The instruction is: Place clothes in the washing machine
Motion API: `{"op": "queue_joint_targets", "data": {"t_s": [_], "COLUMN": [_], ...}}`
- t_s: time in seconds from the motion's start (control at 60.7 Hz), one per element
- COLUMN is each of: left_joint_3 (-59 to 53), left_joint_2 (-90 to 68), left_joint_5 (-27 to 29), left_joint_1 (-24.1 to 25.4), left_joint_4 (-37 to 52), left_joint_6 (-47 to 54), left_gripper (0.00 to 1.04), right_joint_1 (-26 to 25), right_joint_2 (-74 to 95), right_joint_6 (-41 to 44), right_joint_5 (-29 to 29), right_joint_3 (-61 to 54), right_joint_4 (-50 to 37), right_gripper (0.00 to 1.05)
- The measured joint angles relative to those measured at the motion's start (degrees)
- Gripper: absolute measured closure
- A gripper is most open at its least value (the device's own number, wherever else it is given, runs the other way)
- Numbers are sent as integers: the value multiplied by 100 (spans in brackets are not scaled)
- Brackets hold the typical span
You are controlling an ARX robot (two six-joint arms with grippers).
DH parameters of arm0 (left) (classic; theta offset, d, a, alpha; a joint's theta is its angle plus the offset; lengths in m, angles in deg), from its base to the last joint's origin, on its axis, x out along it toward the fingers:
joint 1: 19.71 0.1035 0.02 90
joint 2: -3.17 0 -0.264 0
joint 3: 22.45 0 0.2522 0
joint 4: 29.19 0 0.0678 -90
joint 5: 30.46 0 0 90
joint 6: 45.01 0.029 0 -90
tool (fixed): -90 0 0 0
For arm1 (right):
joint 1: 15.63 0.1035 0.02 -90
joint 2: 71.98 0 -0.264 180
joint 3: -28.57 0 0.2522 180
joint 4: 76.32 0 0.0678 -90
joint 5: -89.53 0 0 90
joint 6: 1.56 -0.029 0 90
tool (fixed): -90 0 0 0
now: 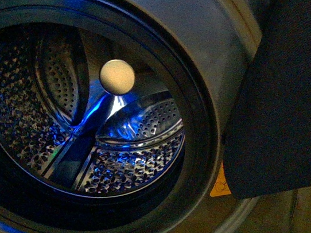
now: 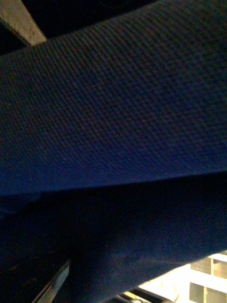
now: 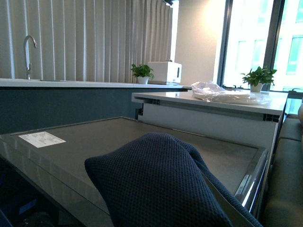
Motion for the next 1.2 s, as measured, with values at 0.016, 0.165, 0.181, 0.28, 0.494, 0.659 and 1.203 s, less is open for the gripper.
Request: {"op": "queue_joint_targets", "data": {"t_s": [0.016,0.165,0.181,0.28,0.494,0.659,1.203], "left_joint_3": [4,118,153,411,1067,1353,1353], "left_joint_2": [0,-20,-35,-177,-599,-833,-892], "left_joint_5": [-4,68,85,310,1185,2210,2907], "left_joint_1": [-15,-313,-358,-632,-997,-1095,-1047], "left_joint_4": [9,-22,-39,-186,-535,-916,-1027], "left_joint_6": [-48,-437,-461,-535,-540,-560,-868], "left_gripper": [7,7,7,7,7,7,69], "right_joint_1": [0,0,0,0,-2,-4,-4], "right_joint_2": [0,0,0,0,0,0,0], "right_joint_6": [0,-2,0,0,2,2,20], "right_joint_5": [0,-2,-2,0,7,15,13], "right_joint_3": [0,0,0,0,-4,-4,-4], "right_joint_4": [0,0,0,0,0,0,0], "right_gripper": [98,98,98,98,98,98,56]}}
